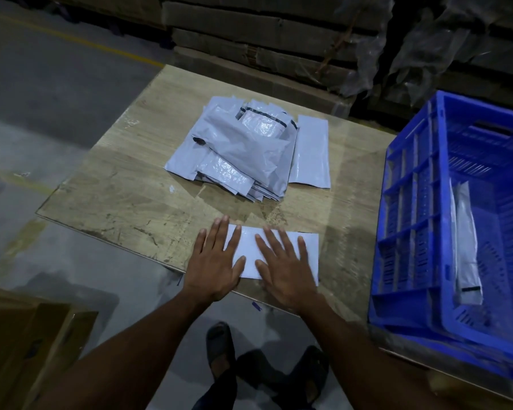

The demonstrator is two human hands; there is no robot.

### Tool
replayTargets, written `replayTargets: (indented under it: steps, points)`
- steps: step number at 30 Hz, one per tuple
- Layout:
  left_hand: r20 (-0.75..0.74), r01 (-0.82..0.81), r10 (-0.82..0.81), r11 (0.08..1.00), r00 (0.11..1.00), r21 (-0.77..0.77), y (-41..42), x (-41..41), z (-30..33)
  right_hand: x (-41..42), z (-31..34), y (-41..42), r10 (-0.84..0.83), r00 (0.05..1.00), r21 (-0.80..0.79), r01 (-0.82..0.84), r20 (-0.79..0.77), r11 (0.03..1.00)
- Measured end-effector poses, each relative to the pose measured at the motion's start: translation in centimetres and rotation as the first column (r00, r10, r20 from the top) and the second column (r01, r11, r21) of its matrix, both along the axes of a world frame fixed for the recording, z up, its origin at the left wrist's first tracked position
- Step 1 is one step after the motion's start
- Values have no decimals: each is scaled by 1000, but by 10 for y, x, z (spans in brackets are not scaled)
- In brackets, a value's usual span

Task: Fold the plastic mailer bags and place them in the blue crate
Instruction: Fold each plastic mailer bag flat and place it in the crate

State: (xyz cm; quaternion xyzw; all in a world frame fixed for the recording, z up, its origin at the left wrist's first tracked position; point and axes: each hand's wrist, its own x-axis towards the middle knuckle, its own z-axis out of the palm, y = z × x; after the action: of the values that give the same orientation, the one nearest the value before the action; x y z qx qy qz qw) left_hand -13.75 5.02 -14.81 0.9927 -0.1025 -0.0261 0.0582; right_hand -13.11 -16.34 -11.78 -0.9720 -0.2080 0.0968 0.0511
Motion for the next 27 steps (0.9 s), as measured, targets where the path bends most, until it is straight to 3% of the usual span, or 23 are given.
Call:
replayTargets:
  steps: [5, 9, 11, 15, 18, 21, 24, 27]
  points:
    - [-13, -4, 5, 1000, 1000, 20, 1, 1, -1, -5, -1, -56, -192, 981, -51, 191, -29, 980]
    - [-14, -3, 3, 1000, 1000, 7, 1, 3, -2, -4, 6, -56, -214, 969, -49, 209, -122, 977]
    - [-15, 12, -12, 1000, 1000, 4, 3, 5, -3, -6, 13, -52, -161, 985, -43, 159, -59, 986]
    - [-40, 57, -57, 998, 998, -2, 6, 11, -1, -16, 10, -42, 181, 975, 61, -190, 127, 980]
    - [-42, 67, -70, 996, 997, -62, 9, 11, 4, -15, 2, -35, 123, 979, 97, -140, 161, 985]
    - [-4, 191, -193, 972, 981, -135, 16, 2, 10, -11, 3, -27, 97, 977, 118, -121, 188, 986]
    - [69, 267, -259, 954, 963, -138, 21, -2, 6, -3, 9, -22, 67, 972, 237, -122, 226, 964]
    - [92, 201, -186, 957, 978, -207, 19, 3, 1, -10, 20, -27, 208, 935, 179, -266, 287, 947]
